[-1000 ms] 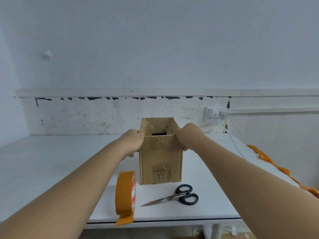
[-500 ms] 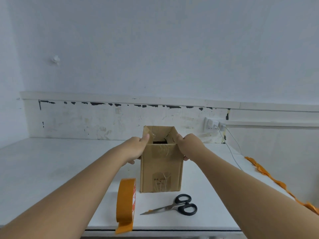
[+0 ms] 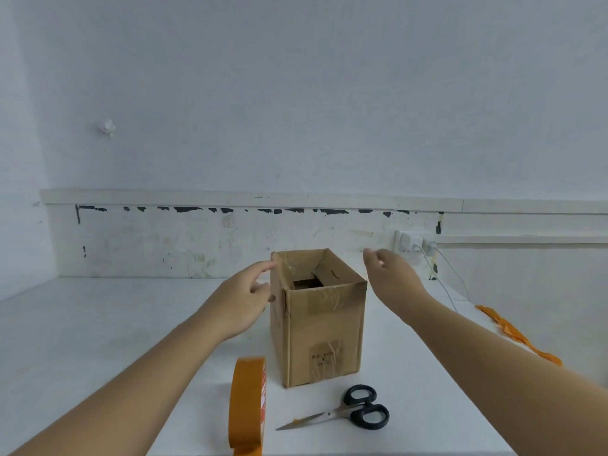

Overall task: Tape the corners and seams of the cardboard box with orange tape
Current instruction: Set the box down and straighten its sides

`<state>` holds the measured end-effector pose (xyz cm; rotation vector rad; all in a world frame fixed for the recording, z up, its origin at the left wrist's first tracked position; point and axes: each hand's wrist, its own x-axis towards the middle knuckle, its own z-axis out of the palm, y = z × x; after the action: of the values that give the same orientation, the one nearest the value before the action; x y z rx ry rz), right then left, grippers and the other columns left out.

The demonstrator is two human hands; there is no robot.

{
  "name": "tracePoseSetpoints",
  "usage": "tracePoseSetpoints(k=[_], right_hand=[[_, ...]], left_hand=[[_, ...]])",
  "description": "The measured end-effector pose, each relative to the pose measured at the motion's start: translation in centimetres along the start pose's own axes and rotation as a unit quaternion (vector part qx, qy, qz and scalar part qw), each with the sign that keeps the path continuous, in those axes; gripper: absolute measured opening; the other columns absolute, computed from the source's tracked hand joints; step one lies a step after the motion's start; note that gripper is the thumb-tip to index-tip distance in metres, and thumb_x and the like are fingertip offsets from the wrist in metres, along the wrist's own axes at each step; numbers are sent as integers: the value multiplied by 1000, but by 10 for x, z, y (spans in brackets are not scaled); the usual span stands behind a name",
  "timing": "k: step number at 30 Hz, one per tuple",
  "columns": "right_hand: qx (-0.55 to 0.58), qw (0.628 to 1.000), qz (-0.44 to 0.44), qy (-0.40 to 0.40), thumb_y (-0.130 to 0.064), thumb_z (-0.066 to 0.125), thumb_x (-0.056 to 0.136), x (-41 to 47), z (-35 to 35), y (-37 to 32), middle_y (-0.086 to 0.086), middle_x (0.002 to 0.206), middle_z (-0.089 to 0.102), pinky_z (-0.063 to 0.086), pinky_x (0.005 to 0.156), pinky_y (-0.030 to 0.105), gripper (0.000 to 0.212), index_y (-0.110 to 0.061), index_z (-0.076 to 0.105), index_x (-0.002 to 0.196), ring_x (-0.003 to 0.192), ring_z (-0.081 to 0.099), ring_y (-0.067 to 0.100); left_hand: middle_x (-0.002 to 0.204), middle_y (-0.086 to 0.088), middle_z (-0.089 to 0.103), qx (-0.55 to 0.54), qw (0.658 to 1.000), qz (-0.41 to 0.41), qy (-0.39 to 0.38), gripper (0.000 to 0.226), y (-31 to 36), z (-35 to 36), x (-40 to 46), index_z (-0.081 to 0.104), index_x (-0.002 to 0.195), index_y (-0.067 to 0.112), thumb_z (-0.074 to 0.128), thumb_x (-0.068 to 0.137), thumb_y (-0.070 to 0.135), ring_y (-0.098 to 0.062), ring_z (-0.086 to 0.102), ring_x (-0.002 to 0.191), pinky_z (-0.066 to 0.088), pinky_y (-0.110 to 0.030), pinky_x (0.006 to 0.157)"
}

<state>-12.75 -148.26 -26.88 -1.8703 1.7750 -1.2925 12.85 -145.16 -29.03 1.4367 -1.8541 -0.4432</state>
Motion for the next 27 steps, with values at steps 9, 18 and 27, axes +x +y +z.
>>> tracePoseSetpoints(k=[9, 18, 27], right_hand=[[-98, 934, -324, -110, -38, 51, 92, -51, 19, -22, -12, 115, 58, 35, 98, 29, 30, -34, 57, 121, 111, 48, 10], [-7, 950, -258, -174, -38, 55, 93, -46, 9, -10, -21, 111, 61, 41, 87, 15, 19, -33, 60, 111, 103, 51, -5], [52, 951, -239, -187, -34, 64, 89, -48, 10, -10, -20, 98, 61, 39, 79, 11, 9, -31, 60, 96, 96, 51, -7]], left_hand=[[115, 39, 39, 109, 977, 177, -55, 23, 4, 4, 5, 56, 112, 47, 50, 95, 34, 13, 44, 102, 39, -18, 89], [98, 25, 56, 72, 983, 156, -64, 13, 20, 12, 2, 60, 100, 47, 56, 91, 39, 7, 53, 93, 41, -18, 76], [104, 14, 50, 19, 985, 144, -89, 16, 19, 20, -5, 61, 107, 33, 52, 94, 31, -2, 52, 98, 45, -24, 84]])
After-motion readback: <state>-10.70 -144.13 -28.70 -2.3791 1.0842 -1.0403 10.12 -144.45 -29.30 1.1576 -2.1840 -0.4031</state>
